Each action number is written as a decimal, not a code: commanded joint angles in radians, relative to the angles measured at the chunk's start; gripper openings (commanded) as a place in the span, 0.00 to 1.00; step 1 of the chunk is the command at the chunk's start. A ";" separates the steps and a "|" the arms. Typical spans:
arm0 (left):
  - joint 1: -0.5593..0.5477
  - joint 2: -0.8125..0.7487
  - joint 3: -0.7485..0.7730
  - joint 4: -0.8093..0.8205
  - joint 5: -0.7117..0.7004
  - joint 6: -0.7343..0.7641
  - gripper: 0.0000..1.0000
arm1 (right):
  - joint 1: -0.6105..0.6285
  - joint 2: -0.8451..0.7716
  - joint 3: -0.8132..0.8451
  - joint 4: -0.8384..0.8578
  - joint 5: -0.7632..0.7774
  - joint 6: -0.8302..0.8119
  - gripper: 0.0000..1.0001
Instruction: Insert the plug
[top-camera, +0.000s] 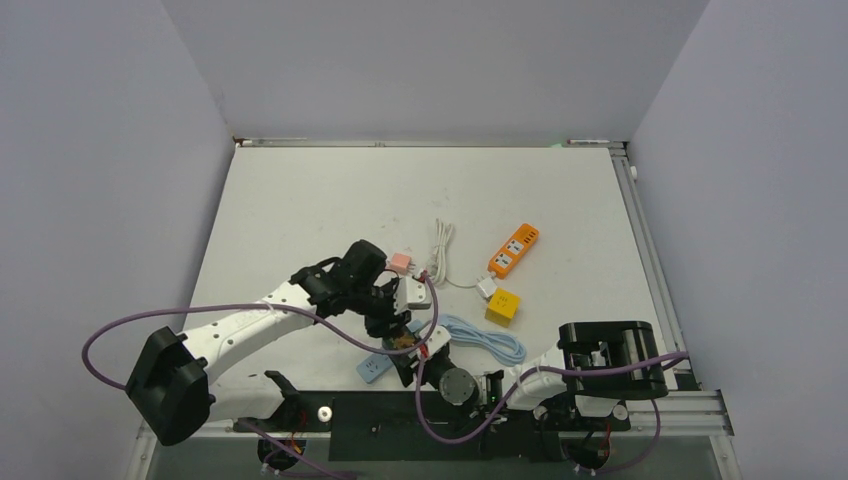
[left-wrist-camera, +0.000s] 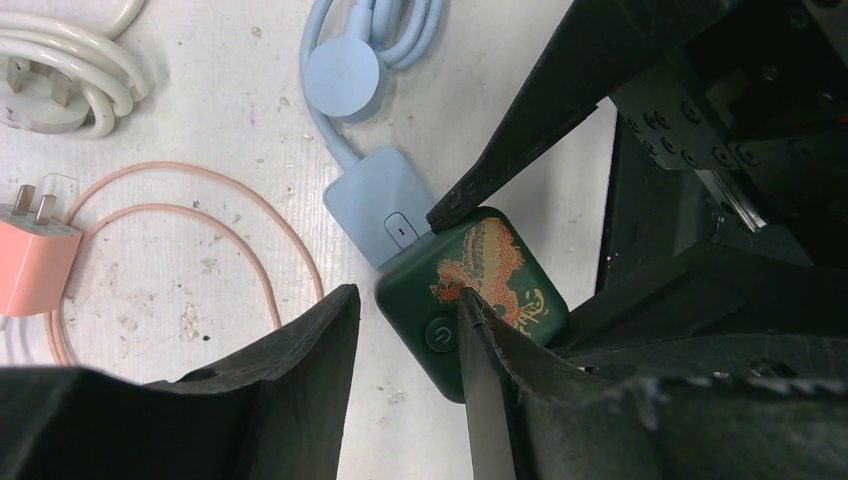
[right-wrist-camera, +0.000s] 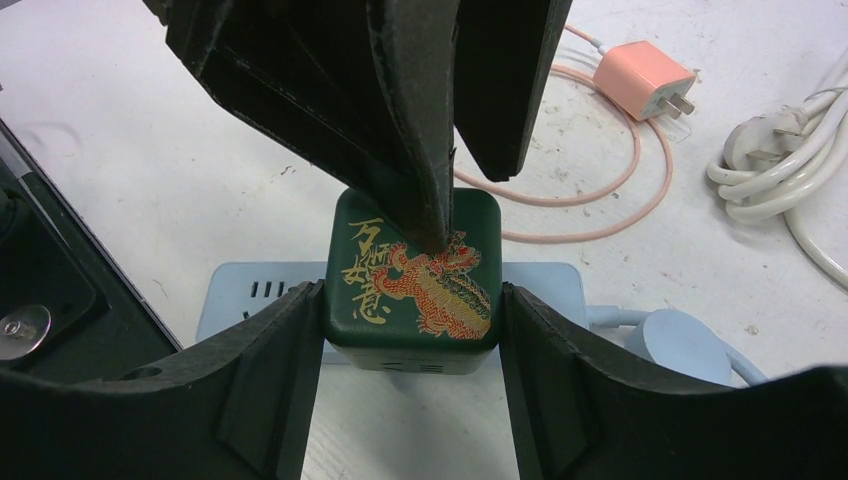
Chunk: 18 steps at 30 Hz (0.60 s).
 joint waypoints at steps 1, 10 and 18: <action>-0.001 0.043 -0.078 -0.113 -0.181 0.072 0.37 | 0.010 0.014 -0.022 -0.065 -0.031 0.063 0.05; -0.014 0.018 -0.150 -0.116 -0.234 0.116 0.34 | 0.002 -0.003 0.082 -0.314 -0.052 0.099 0.05; -0.014 -0.013 -0.199 -0.107 -0.224 0.120 0.33 | -0.013 -0.032 0.170 -0.542 -0.109 0.129 0.05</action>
